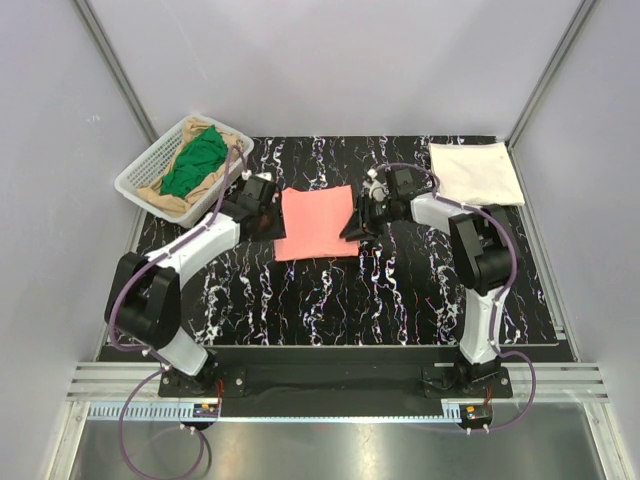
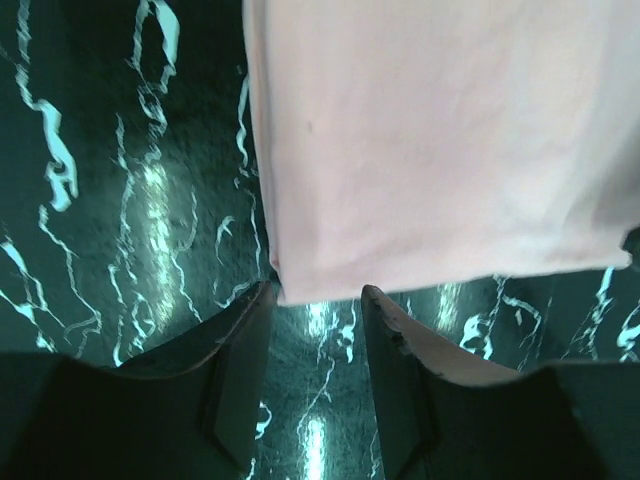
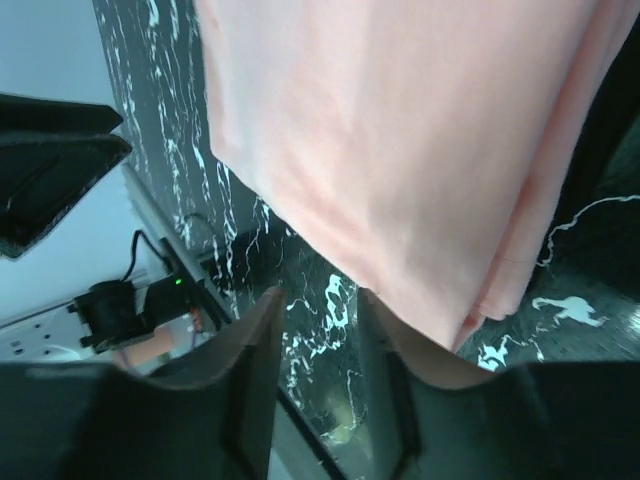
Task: Fold and stack the t-shirts
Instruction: Fold the tshirt
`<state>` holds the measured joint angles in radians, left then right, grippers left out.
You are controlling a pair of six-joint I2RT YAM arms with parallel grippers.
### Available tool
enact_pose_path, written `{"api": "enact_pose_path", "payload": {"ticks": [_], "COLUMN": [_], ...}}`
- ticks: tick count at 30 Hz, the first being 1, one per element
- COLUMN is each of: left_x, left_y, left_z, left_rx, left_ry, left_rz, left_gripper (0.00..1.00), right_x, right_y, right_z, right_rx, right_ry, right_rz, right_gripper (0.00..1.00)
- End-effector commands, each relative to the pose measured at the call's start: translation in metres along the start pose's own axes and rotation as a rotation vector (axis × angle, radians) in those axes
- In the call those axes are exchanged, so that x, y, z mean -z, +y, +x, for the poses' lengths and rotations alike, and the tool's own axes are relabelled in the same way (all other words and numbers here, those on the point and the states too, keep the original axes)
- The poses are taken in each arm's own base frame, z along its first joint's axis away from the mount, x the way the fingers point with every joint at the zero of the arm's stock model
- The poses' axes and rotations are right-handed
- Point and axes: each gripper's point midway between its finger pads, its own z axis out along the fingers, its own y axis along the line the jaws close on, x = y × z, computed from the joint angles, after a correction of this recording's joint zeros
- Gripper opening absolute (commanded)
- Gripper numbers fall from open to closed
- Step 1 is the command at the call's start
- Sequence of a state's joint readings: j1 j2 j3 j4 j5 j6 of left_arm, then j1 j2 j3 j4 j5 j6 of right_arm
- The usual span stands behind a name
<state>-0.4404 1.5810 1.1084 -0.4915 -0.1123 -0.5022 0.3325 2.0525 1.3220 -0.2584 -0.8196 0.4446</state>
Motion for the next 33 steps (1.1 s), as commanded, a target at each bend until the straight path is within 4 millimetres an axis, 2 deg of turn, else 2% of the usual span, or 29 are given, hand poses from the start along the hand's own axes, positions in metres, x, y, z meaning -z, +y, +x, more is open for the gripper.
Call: {"api": "enact_pose_path", "payload": {"ticks": [1, 3, 4, 5, 7, 8, 11, 15, 21, 24, 25, 27, 31, 33], "left_x": [0.003, -0.008, -0.011, -0.018, -0.026, -0.034, -0.054, -0.076, -0.104, -0.118, -0.124, -0.130, -0.147, -0.151], "left_y": [0.011, 0.016, 0.016, 0.015, 0.013, 0.012, 0.015, 0.026, 0.018, 0.013, 0.013, 0.012, -0.006, -0.010], "left_z": [-0.027, -0.032, -0.034, -0.038, -0.041, -0.044, -0.054, -0.066, -0.085, -0.092, -0.097, -0.105, -0.130, -0.134], "left_rx": [0.052, 0.079, 0.076, 0.069, 0.049, 0.044, 0.036, 0.036, -0.032, -0.073, -0.079, -0.100, -0.129, -0.132], "left_ry": [-0.035, -0.016, -0.008, 0.000, 0.010, 0.018, 0.031, 0.038, 0.038, 0.042, 0.037, 0.028, -0.008, -0.011], "left_rz": [0.011, 0.024, 0.028, 0.029, 0.035, 0.032, 0.016, -0.022, 0.000, 0.024, 0.026, 0.040, 0.117, 0.127], "left_gripper": [0.46, 0.47, 0.48, 0.49, 0.52, 0.52, 0.52, 0.51, 0.50, 0.35, 0.33, 0.29, 0.29, 0.29], "right_x": [0.037, 0.043, 0.044, 0.044, 0.042, 0.042, 0.044, 0.050, 0.057, 0.055, 0.051, 0.048, 0.033, 0.028], "right_y": [0.026, 0.017, 0.020, 0.017, 0.013, 0.008, -0.003, -0.006, -0.012, -0.021, -0.028, -0.027, -0.044, -0.052], "right_z": [-0.043, -0.056, -0.068, -0.068, -0.087, -0.088, -0.109, -0.117, -0.140, -0.151, -0.151, -0.155, -0.155, -0.156], "right_rx": [0.105, 0.112, 0.155, 0.153, 0.198, 0.192, 0.186, 0.183, 0.252, 0.234, 0.222, 0.226, 0.205, 0.190], "right_ry": [-0.183, -0.215, -0.221, -0.201, -0.208, -0.196, -0.226, -0.243, -0.277, -0.286, -0.278, -0.281, -0.260, -0.256], "right_rz": [0.076, 0.135, 0.138, 0.152, 0.186, 0.208, 0.243, 0.244, 0.254, 0.252, 0.253, 0.244, 0.251, 0.256], "right_gripper": [0.44, 0.54, 0.56, 0.63, 0.65, 0.65, 0.65, 0.64, 0.68, 0.69, 0.71, 0.72, 0.79, 0.80]}}
